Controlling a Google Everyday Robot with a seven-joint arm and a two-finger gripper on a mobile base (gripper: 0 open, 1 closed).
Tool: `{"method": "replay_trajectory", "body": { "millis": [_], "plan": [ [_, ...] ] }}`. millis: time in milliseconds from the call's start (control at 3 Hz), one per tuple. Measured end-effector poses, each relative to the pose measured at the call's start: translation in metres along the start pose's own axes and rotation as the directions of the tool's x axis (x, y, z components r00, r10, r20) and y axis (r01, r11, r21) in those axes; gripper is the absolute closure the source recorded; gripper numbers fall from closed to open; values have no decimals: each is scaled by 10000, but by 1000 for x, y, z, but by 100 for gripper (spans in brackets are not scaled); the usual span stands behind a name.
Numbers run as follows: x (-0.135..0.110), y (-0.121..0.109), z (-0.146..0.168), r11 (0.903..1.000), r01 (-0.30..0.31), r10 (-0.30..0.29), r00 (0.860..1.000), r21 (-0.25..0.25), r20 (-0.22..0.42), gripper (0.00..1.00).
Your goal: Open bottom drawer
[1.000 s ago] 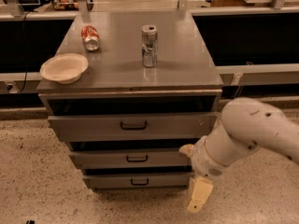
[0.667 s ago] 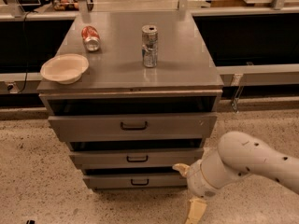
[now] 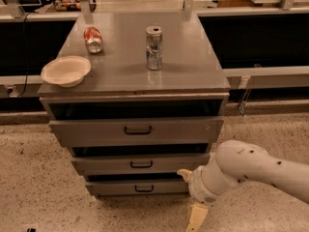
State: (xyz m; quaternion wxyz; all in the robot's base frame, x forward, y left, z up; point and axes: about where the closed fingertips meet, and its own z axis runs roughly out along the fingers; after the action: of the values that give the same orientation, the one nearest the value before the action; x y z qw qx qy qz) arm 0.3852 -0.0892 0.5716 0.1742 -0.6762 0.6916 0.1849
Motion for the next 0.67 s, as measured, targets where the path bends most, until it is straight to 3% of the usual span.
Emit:
{"method": "replay_trajectory", "body": {
  "millis": [333, 667],
  "plan": [
    [19, 4, 28, 9998, 4, 5, 9988, 179, -495, 0],
    [50, 0, 80, 9922, 696, -707, 9975, 1030, 71, 0]
  ]
}}
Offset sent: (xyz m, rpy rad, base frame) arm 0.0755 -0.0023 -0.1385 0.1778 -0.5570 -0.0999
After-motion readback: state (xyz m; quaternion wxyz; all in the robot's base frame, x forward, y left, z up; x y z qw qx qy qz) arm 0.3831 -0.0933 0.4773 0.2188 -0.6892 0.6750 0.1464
